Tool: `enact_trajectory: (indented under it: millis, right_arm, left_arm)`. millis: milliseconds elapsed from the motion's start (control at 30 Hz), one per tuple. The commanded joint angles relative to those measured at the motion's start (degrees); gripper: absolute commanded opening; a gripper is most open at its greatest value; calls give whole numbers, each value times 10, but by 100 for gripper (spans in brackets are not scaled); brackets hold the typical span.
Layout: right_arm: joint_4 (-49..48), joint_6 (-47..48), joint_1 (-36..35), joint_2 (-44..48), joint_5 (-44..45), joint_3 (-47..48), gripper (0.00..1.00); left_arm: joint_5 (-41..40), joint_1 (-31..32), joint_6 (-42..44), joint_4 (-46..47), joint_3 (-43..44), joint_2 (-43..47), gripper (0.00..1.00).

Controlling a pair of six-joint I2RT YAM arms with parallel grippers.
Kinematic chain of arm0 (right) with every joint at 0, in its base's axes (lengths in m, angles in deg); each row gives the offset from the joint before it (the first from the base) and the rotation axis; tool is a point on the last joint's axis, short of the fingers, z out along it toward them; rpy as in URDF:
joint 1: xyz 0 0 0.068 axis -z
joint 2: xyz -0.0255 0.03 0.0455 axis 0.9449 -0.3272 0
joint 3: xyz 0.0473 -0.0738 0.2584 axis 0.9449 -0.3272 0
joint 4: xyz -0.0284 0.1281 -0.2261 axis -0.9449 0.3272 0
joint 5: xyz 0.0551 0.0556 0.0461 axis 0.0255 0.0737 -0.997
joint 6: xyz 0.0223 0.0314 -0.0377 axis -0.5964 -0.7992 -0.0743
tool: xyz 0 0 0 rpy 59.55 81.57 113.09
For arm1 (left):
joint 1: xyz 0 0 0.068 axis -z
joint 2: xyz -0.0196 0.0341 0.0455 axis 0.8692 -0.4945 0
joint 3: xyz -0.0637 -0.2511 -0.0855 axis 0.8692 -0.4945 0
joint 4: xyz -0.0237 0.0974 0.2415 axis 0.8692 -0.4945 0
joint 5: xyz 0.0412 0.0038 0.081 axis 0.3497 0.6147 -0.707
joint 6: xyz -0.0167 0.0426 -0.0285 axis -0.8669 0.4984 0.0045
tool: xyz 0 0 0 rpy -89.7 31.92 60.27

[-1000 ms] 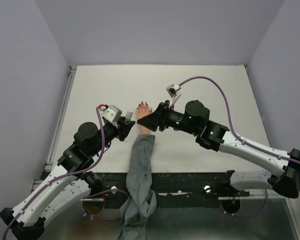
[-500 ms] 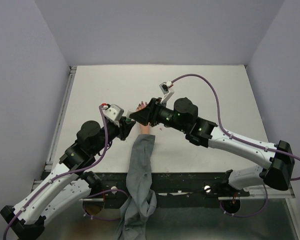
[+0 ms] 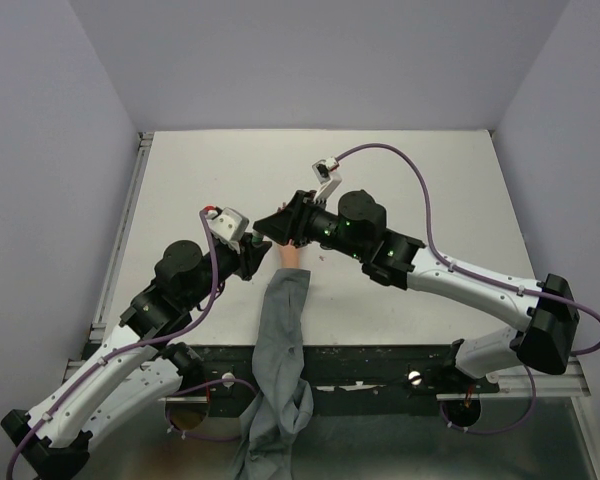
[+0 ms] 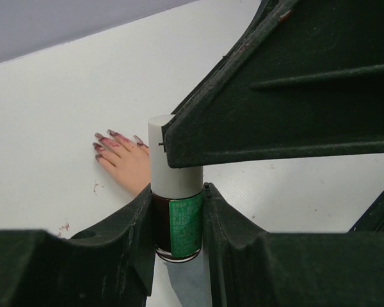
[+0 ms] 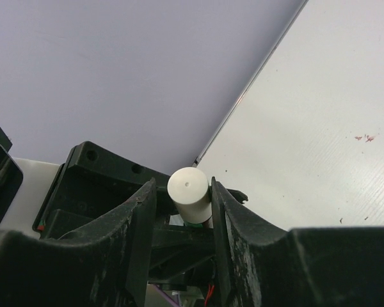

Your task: Paint the nails

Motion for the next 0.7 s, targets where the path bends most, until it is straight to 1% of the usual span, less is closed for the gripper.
enact_trajectory:
  millis: [0,233,333,433,500,567,667]
  right_arm:
    - [-10,0,-3,-14,-1,26,45]
    - [-8,4,-4,-19,-4,31,42]
    - [0,8,-3,-25,-4,32,41]
    - [5,15,-4,-28,-4,32,36]
    - [5,20,-4,-28,-7,27,30]
    - [-1,24,-3,-22,-12,23,18]
    - [-9,33,-4,-8,-14,12,6]
  left_arm:
    - [-7,3,0,-2,10,-2,0]
    - [-7,3,0,-4,10,-4,0]
    - [20,2,-4,-1,10,-4,0]
    - [30,3,-3,-1,10,-1,0]
    - [46,1,-5,5,7,3,0]
    - [63,-1,-6,8,7,3,0]
    - [99,-12,-15,13,6,3,0]
